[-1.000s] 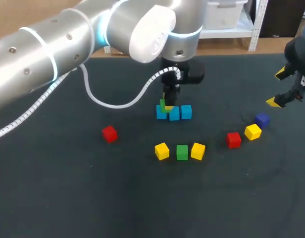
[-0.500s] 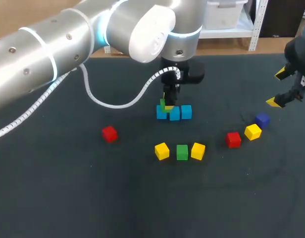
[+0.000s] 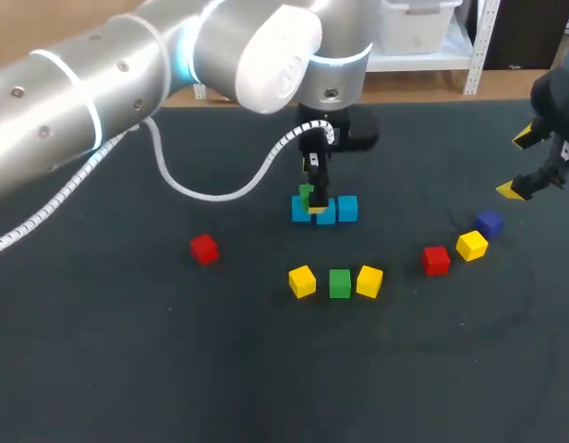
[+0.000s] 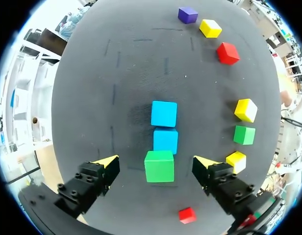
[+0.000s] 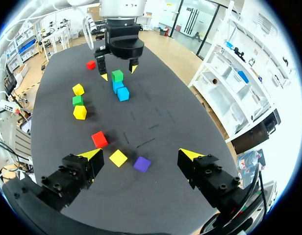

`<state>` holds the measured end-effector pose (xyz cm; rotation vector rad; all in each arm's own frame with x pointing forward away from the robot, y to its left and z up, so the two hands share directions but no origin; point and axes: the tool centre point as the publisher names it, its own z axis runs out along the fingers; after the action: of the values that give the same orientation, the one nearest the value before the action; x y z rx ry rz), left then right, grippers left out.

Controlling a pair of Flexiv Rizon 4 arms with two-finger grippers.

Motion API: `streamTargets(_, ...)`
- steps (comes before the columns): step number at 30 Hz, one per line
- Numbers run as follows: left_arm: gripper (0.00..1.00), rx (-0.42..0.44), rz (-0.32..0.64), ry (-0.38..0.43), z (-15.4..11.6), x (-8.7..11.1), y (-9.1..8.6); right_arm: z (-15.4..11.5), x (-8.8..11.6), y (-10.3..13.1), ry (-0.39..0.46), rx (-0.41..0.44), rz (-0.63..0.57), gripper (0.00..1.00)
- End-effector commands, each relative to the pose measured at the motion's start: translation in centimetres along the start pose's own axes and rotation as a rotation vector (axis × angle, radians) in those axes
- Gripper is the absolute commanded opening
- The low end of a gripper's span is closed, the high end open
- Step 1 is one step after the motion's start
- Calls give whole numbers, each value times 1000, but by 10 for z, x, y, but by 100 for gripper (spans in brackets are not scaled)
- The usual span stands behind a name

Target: Place the blue cubes, place green cubes on the blue cubes, place the yellow cubes on the green cubes, then place the red cubes on the yellow cubes, and place purple cube on the red cubes.

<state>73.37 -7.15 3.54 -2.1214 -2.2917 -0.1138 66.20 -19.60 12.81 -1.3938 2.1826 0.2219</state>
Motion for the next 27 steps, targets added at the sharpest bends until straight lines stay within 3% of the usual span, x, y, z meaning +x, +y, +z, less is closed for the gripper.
streamTargets(1,100,-4,-25,-25,-8,11,-1,1,0,-1,-1,-3,0,100)
streamTargets(14,100,-48,-148,-48,-20,44,-3,1,0,-1,-1,-3,0,100)
streamTargets(27,100,-95,-280,-160,-49,79,-13,1,0,-1,-1,-3,0,100)
